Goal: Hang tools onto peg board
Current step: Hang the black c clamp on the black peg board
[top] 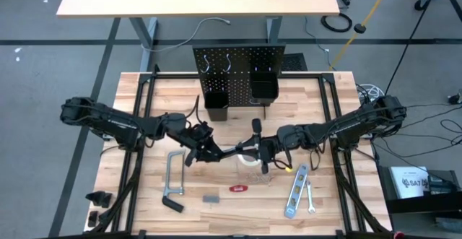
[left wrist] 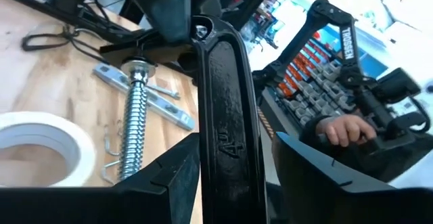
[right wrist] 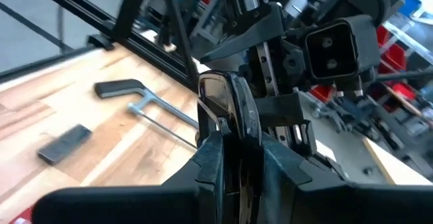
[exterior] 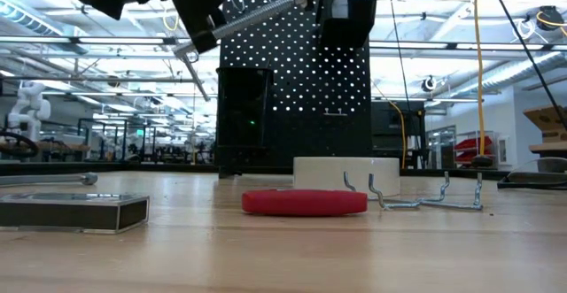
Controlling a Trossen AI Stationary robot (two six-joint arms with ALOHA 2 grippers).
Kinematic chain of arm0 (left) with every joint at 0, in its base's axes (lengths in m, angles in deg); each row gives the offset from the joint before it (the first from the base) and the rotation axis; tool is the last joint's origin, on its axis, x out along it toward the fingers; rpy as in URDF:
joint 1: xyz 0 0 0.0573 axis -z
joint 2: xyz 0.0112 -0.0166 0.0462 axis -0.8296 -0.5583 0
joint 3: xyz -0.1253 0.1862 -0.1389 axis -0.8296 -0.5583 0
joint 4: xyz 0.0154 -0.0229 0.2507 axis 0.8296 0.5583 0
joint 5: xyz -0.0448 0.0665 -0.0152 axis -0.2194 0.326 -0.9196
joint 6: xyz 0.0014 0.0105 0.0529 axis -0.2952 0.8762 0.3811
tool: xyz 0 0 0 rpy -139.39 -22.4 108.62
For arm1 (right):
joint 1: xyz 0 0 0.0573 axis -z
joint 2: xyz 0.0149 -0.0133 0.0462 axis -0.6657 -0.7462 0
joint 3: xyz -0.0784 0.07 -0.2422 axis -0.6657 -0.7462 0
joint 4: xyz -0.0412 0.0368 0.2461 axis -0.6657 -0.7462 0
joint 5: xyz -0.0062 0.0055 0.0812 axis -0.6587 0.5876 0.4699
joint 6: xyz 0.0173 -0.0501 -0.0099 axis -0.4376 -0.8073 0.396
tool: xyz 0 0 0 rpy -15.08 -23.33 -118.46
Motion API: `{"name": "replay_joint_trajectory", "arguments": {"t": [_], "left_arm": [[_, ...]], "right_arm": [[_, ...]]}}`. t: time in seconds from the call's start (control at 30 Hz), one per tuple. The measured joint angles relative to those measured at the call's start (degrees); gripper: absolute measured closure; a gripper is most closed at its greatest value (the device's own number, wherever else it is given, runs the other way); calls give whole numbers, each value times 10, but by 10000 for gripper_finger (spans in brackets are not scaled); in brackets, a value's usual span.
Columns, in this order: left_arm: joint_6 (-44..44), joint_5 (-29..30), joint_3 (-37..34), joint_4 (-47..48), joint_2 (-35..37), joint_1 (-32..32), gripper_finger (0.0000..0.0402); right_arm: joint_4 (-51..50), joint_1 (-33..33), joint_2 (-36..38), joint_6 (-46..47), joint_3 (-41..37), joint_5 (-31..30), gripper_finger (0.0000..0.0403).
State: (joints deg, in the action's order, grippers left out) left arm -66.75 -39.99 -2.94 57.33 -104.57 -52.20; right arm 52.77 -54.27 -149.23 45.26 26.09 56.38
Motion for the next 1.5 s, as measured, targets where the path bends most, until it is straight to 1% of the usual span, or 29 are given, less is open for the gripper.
{"name": "replay_joint_trajectory", "arguments": {"t": [0.17, 0.3, 0.47, 0.57, 0.67, 0.73, 0.83, 0.93, 1.0, 1.3, 1.5], "left_arm": [[20, -36, 0, 16, 3, -27, 213], [64, -44, 1, 58, 19, -43, 212], [109, -37, 0, 59, 53, -55, 212], [144, -20, 0, 66, 83, -57, 212], [182, -7, 0, 69, 110, -57, 212], [209, 6, 0, 85, 127, -54, 212], [246, 51, 0, 130, 149, -43, 212], [276, 110, 0, 171, 165, -29, 212], [292, 137, 0, 183, 169, -18, 212], [310, 159, 0, 178, 172, -8, 212], [297, 162, -1, 133, 169, -8, 212]], "right_arm": [[-19, -17, 19, 6, 0, -53, 350], [-39, -26, 45, 36, 0, -59, 350], [-81, -30, 74, 88, 0, -60, 350], [-93, -30, 81, 109, 0, -60, 350], [-79, -29, 81, 134, 0, -71, 350], [-65, -29, 81, 157, 0, -88, 350], [-62, -30, 82, 183, 0, -123, 350], [-47, -27, 82, 199, 0, -130, 350], [-23, -24, 82, 214, 0, -130, 350], [1, -17, 83, 225, 0, -126, 350], [16, -9, 83, 254, 0, -141, 350]]}}
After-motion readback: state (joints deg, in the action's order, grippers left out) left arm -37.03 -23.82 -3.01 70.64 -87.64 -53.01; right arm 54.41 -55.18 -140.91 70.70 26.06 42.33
